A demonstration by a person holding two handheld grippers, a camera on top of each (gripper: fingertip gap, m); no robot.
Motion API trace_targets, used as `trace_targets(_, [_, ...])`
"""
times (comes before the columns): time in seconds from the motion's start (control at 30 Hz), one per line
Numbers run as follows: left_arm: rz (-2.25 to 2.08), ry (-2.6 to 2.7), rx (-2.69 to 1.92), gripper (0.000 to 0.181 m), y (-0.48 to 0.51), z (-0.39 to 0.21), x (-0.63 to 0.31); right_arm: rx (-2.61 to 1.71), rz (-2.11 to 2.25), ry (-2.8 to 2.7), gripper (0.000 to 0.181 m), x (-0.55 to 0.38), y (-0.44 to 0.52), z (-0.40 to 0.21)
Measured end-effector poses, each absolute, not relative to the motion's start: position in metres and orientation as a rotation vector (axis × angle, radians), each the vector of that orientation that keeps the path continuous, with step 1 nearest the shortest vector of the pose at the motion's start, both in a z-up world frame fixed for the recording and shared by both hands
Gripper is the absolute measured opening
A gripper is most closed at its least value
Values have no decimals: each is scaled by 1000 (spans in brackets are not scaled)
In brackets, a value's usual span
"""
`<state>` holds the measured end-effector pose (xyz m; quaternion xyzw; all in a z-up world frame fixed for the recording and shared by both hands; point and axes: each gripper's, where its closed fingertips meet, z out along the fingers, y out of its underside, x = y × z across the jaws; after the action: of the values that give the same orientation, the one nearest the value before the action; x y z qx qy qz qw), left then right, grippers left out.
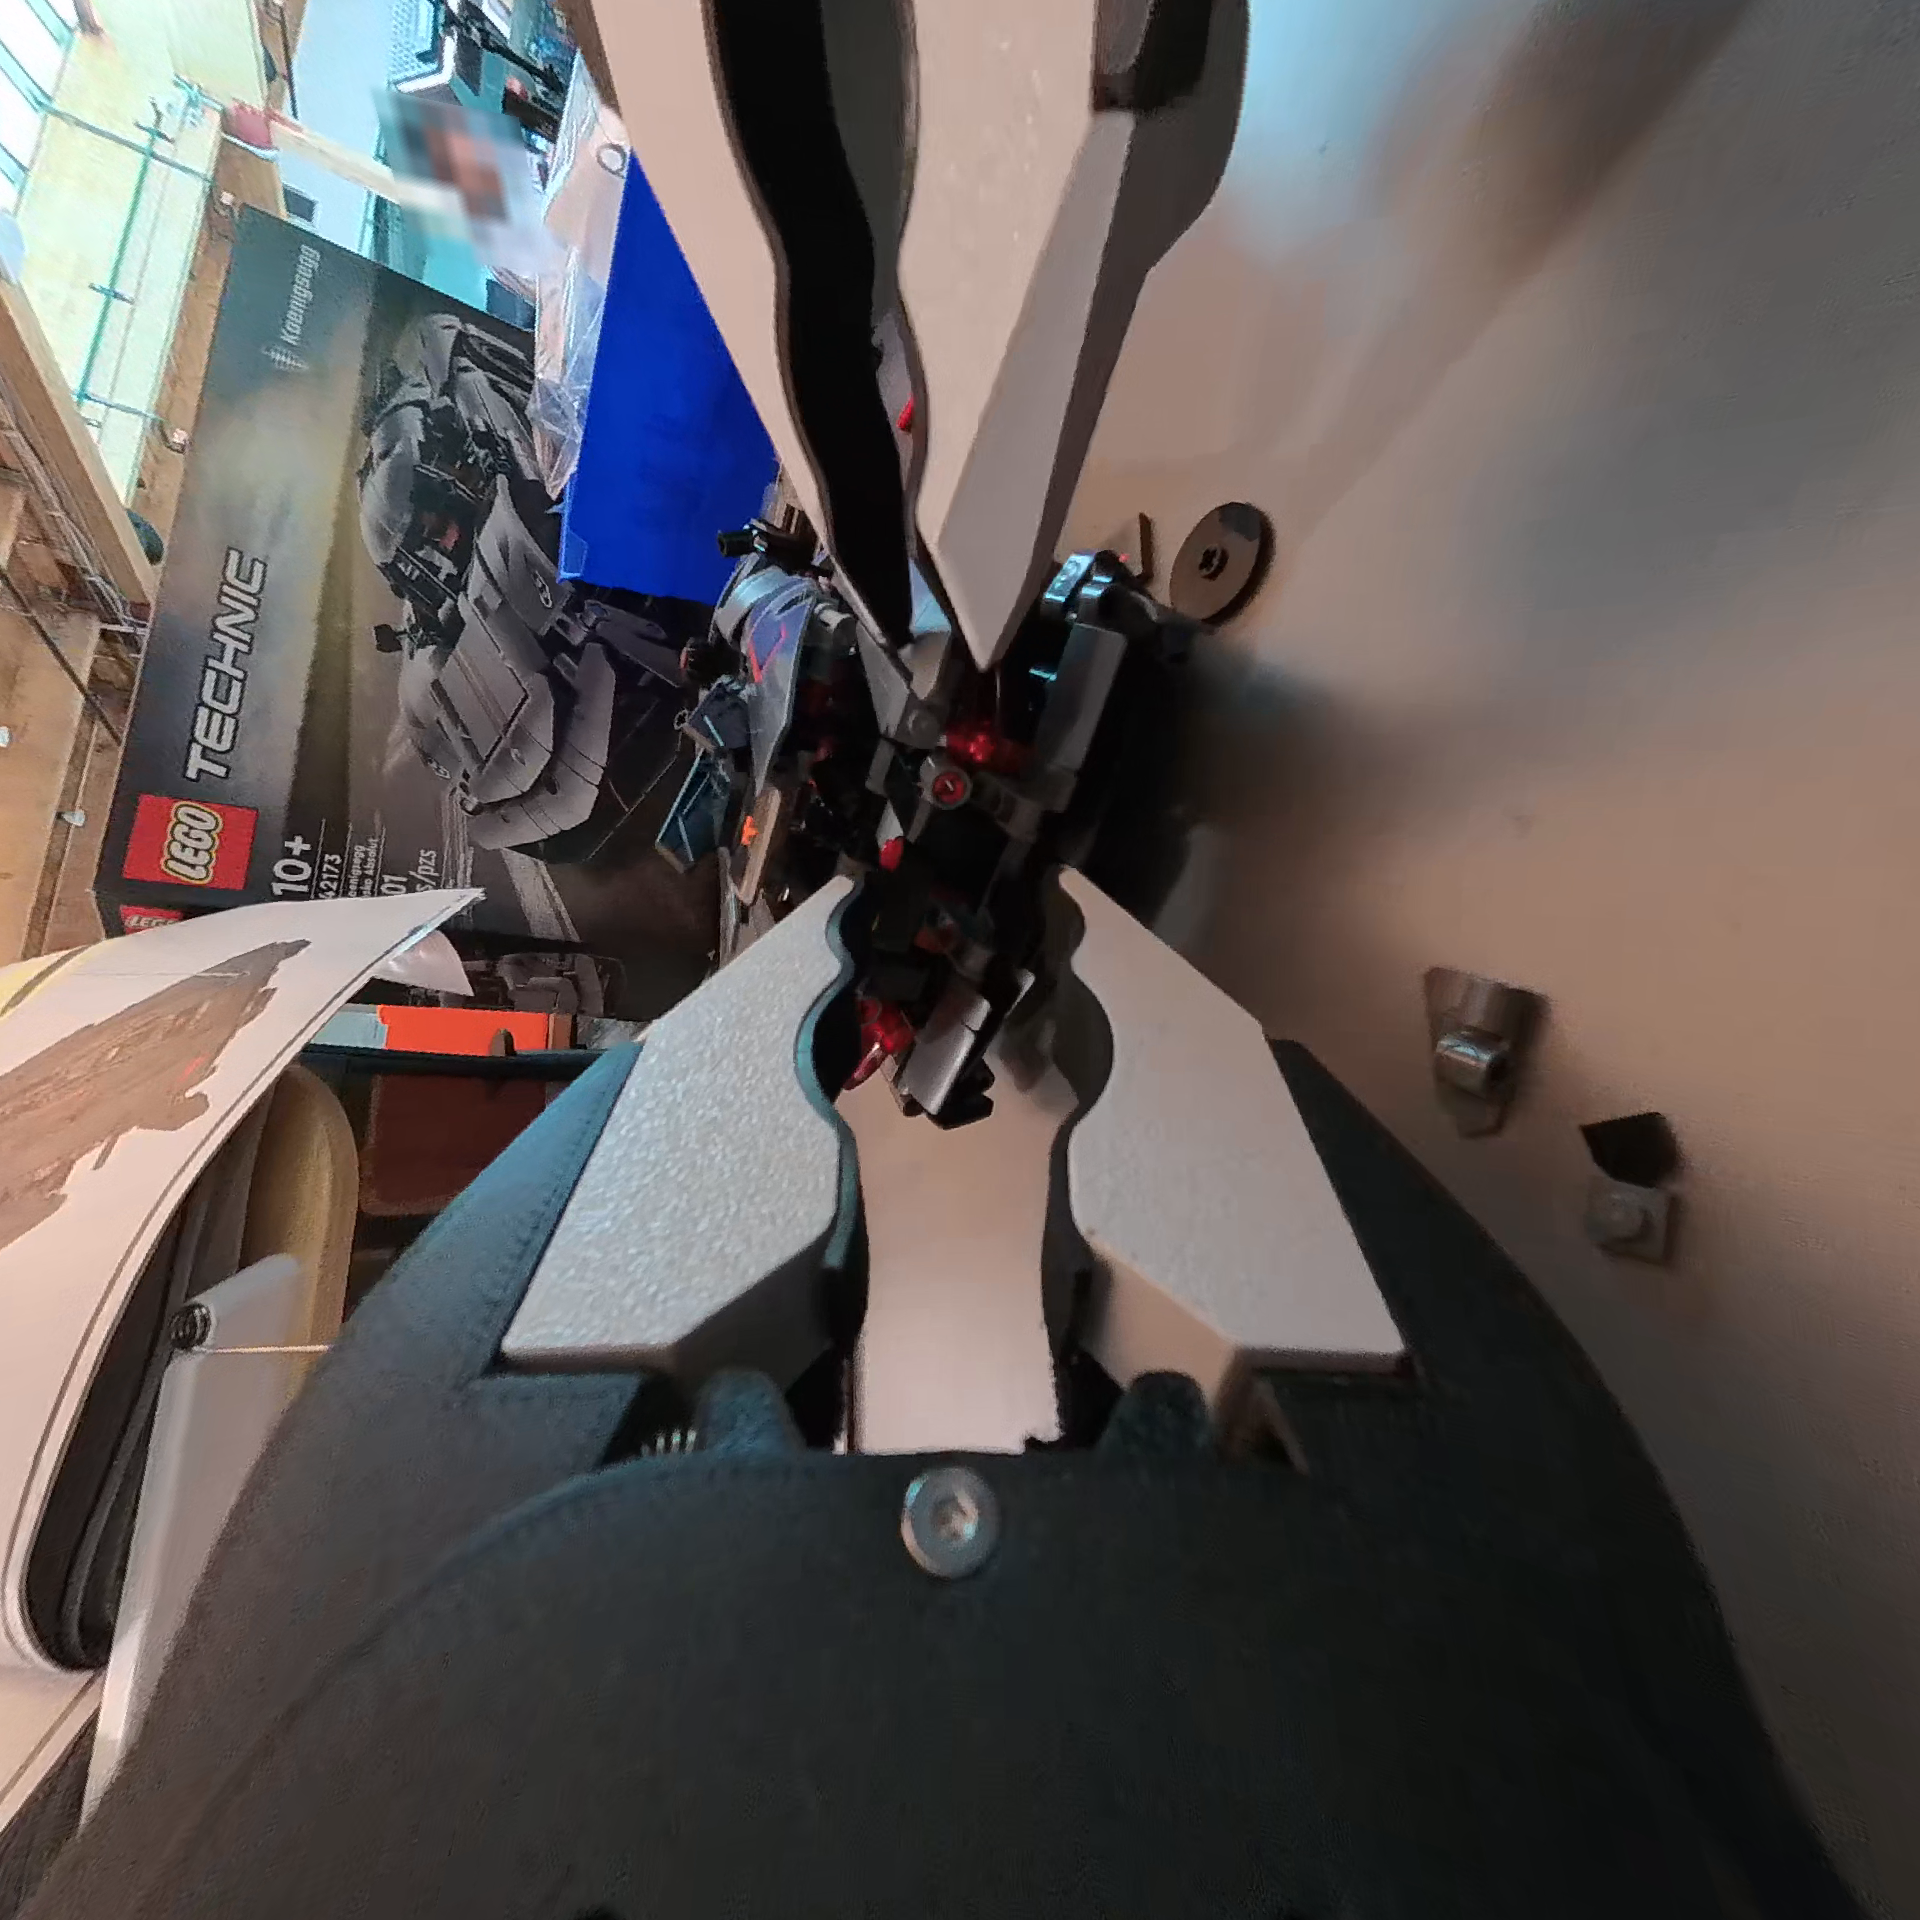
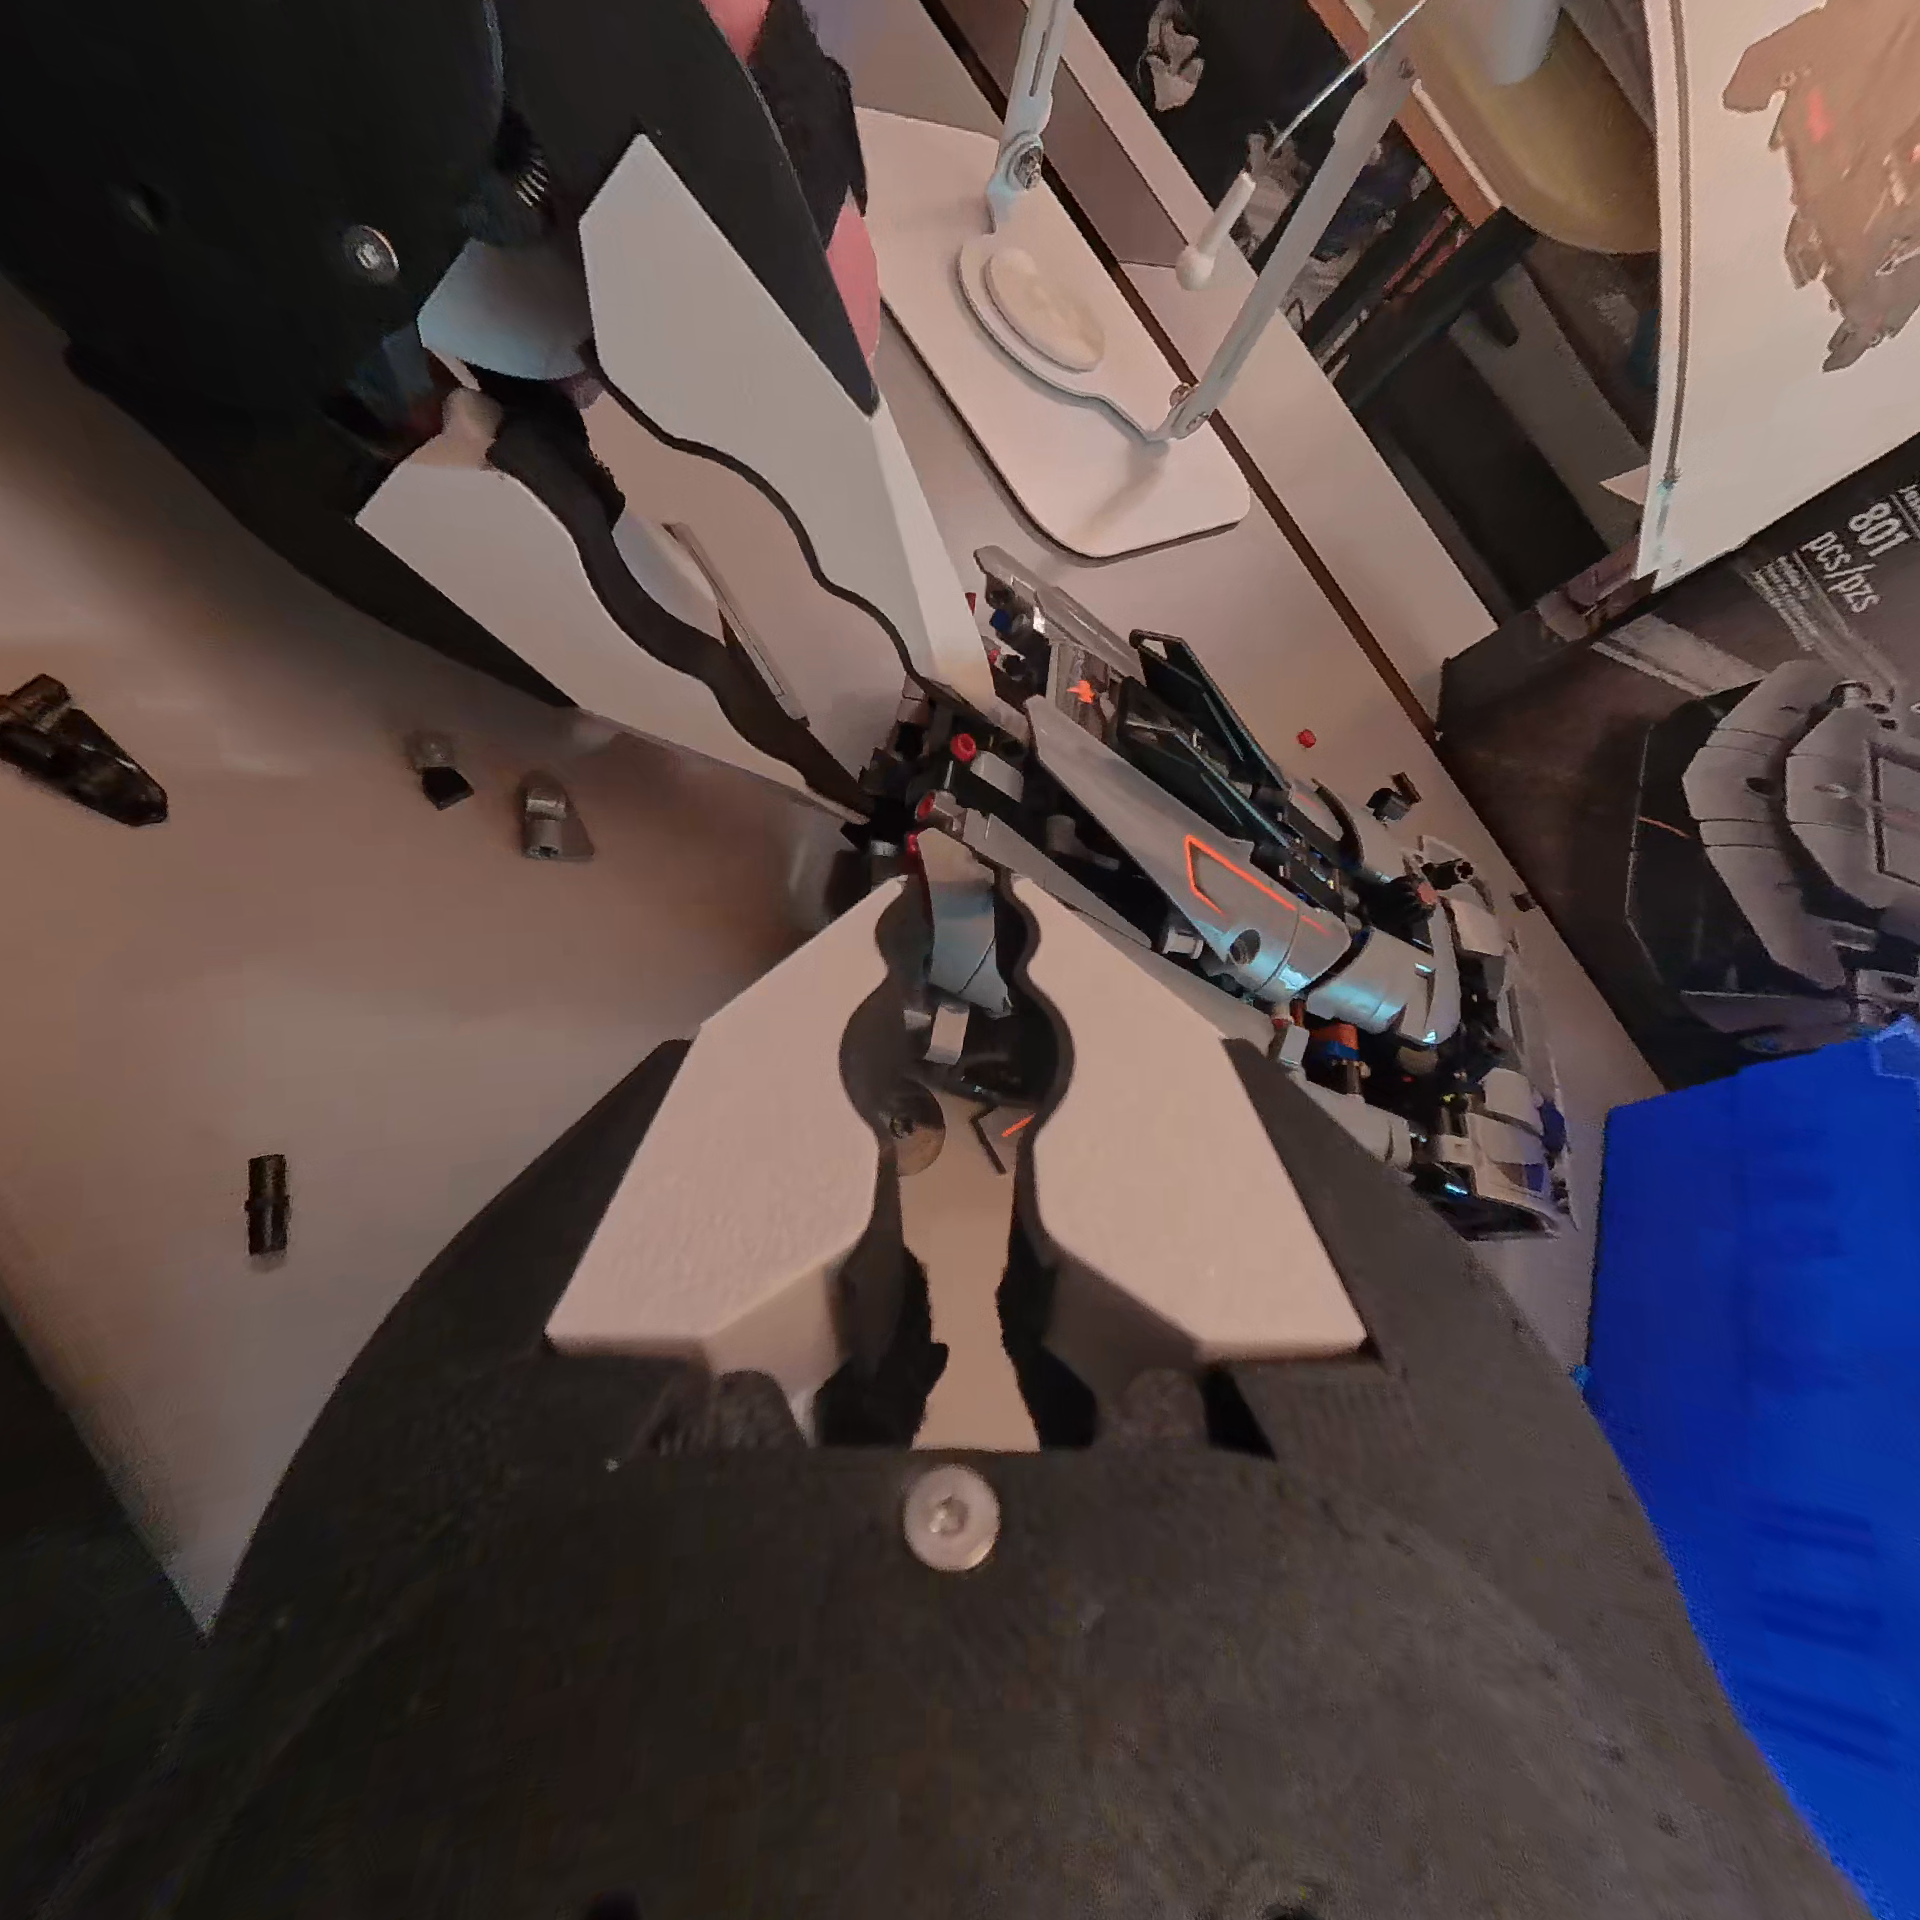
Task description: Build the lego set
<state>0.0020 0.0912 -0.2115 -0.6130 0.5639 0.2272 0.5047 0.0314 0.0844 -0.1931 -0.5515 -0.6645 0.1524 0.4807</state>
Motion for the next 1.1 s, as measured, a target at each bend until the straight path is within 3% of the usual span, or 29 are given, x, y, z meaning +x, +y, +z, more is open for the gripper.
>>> trace_targets(0.1, [557,1360,-1476,28,91,-211,3,-1352,354,-1605,17,31,87,-192])
trace_targets(0.3, [549,1352,-1478,27,92,-212,4,-1276,221,-1637,7,28,85,-194])
trace_targets(1.1, [579,1319,-1476,22,97,-209,4,-1189,-12,-1623,7,28,93,-193])
